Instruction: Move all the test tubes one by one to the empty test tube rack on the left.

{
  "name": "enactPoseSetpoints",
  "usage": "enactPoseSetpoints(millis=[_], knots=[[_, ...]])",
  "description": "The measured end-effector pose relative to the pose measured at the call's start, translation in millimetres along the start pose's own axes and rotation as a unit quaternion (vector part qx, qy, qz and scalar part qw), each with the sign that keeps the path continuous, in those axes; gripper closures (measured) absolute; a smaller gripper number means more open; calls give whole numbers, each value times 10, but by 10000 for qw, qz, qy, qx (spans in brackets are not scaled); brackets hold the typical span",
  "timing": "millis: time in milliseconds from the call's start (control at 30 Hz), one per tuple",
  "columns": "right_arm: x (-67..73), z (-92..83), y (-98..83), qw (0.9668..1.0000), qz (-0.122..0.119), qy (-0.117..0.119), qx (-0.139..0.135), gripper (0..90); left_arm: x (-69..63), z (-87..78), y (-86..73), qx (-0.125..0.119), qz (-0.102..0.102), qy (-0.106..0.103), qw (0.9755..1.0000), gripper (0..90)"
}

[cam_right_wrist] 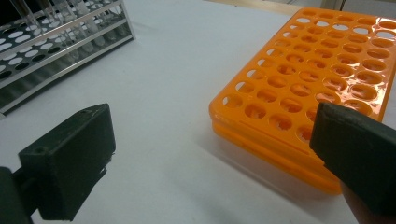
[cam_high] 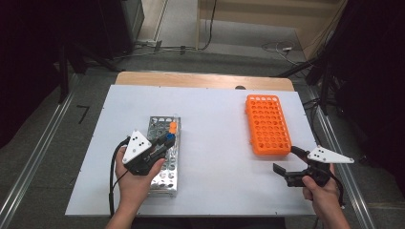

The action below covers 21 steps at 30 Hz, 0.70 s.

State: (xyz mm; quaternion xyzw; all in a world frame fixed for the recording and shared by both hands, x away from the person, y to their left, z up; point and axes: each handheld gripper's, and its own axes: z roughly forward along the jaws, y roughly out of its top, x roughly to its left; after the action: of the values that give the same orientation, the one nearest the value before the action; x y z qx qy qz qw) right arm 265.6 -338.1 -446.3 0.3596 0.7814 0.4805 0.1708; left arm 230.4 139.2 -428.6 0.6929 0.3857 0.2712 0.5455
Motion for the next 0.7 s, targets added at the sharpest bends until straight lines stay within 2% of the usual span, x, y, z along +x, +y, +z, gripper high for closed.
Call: enactPoseSetpoints(millis=[67, 167, 300, 400, 600, 700], knots=[[-3, -2, -1, 10000, -2, 4, -6, 0, -7, 6, -7, 93, -37, -37, 9999, 753], [-11, -5, -3, 10000, -5, 7, -13, 0, -37, 12, -12, 211, 67, 48, 9997, 743], [-13, 0, -7, 10000, 10, 17, 0, 0, -42, 4, -13, 266, 65, 72, 9996, 695], [-14, 6, -10, 10000, -7, 25, 0, 0, -27, -1, -22, 293, -10, -32, 9996, 653], [-4, 14, -9, 10000, -11, 42, -21, 0, 3, -35, -10, 191, -162, -147, 9996, 470], [1, 20, -8, 10000, -28, 42, -16, 0, 25, -59, 2, 110, -219, -270, 9993, 376]])
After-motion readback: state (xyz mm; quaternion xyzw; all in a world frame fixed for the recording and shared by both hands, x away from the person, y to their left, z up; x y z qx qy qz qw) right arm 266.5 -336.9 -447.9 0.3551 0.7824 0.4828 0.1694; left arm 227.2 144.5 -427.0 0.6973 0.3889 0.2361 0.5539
